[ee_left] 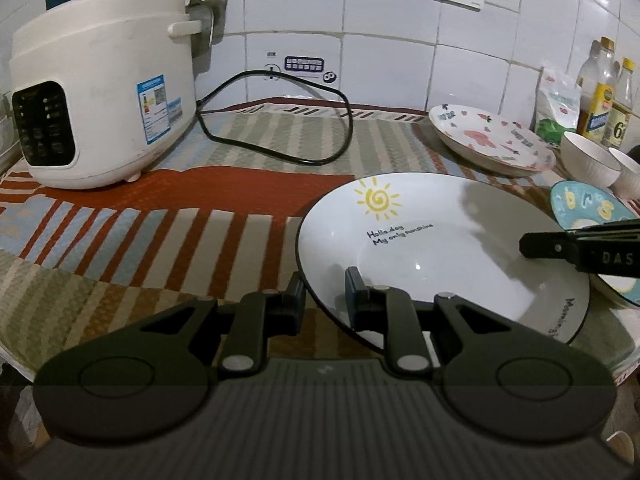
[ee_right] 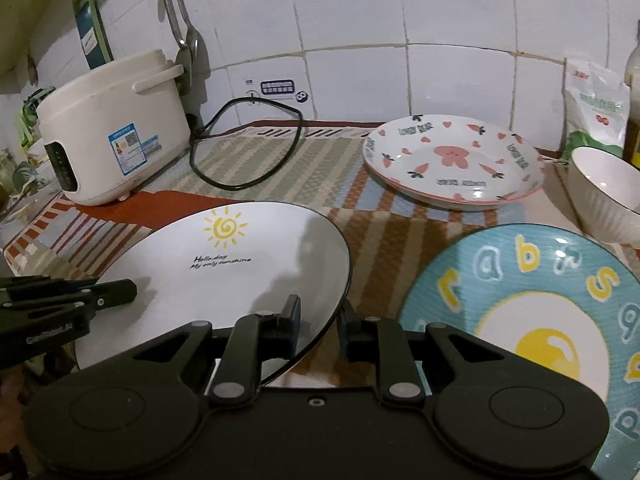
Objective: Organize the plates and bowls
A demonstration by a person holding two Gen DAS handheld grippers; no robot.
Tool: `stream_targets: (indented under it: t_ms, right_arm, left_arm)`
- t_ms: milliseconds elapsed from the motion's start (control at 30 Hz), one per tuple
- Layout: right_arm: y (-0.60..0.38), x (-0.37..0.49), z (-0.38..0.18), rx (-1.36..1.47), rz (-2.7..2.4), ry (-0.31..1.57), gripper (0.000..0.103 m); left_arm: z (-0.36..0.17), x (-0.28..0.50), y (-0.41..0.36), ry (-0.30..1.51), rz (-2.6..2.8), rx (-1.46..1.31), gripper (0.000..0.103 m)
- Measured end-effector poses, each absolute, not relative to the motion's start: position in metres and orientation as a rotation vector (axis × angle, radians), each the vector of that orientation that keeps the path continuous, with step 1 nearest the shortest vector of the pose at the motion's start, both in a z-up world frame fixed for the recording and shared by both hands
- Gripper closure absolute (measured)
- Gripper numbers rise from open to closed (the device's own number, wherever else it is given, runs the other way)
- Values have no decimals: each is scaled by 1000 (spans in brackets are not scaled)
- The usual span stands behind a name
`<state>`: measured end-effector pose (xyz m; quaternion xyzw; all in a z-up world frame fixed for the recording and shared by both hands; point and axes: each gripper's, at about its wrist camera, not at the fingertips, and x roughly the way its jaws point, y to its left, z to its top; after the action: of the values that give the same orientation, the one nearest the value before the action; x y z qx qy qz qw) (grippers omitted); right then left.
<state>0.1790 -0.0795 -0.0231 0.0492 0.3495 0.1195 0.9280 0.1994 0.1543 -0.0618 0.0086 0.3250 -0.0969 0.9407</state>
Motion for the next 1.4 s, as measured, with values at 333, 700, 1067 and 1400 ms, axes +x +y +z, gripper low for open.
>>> stream_targets:
  t_ms: [333,700,1067,1400]
  right_arm:
    - [-77,193,-25,1,233,704,78]
    - [-74,212,-21,-149,232,751,72]
    - [-59,178,5,-412,221,618,31]
    - [-160,116,40,-84,245,587,31]
  left_arm:
    - [-70,211,145,671,-185,-6,84]
    - [-71,206,139,673,-198,-31,84]
    - [-66,204,133,658,-133,18,79]
    - [-10,158,95,537,-210,111,39]
